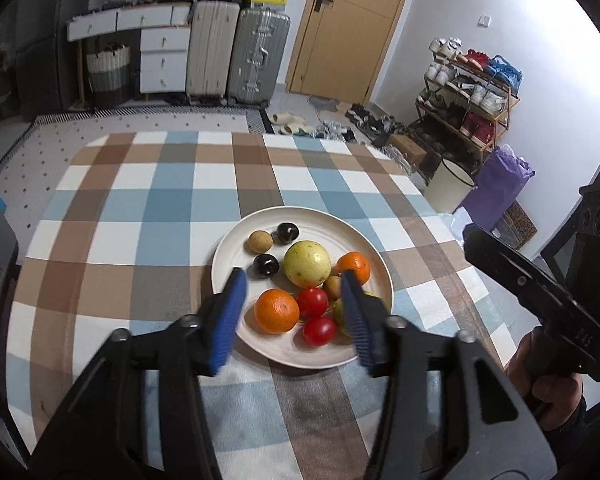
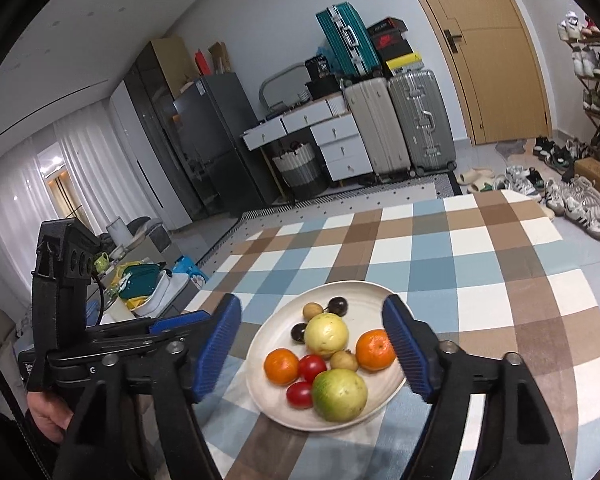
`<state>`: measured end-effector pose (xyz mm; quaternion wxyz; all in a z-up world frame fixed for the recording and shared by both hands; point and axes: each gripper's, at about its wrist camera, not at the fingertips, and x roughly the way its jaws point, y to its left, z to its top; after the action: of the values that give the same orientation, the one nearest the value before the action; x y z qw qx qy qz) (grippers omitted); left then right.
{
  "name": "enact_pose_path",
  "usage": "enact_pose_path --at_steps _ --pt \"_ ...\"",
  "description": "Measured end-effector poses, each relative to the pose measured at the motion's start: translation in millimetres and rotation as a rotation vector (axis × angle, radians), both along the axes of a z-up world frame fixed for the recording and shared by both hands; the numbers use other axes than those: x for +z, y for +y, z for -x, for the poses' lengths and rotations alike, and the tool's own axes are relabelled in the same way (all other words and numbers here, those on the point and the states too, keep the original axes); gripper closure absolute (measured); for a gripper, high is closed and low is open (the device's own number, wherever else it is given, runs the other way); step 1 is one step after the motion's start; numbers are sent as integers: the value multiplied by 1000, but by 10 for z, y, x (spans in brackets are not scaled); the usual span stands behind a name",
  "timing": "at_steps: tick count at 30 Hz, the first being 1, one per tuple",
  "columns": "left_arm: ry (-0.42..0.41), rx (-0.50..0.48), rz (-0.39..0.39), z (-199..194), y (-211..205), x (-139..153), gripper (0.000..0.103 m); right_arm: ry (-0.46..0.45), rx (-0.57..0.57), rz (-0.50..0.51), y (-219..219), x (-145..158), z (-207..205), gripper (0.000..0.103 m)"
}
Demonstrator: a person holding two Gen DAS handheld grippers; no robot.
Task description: Organize fruits
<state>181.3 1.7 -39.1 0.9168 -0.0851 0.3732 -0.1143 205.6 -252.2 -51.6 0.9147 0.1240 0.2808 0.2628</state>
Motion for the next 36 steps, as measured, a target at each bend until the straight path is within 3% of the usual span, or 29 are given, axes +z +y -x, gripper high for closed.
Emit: enact_pose_path --at_steps 6,8,15,19,27,36 --pt "-90 44 2 353 14 110 28 -53 -7 -9 -30 27 282 16" --pt "-129 62 -2 468 21 128 21 -72 -16 0 -31 21 356 8" --pt "-199 104 -22 727 16 56 17 -134 -47 -17 -44 -108 592 3" --pt "-215 130 -50 806 50 -41 3 -147 -77 1 -39 -175 664 1" --pt "-298 172 -117 967 102 -220 1 -158 -119 56 -38 -281 787 1" --pt "-363 229 -141 1097 156 -429 1 -264 -117 144 70 -348 1019 1"
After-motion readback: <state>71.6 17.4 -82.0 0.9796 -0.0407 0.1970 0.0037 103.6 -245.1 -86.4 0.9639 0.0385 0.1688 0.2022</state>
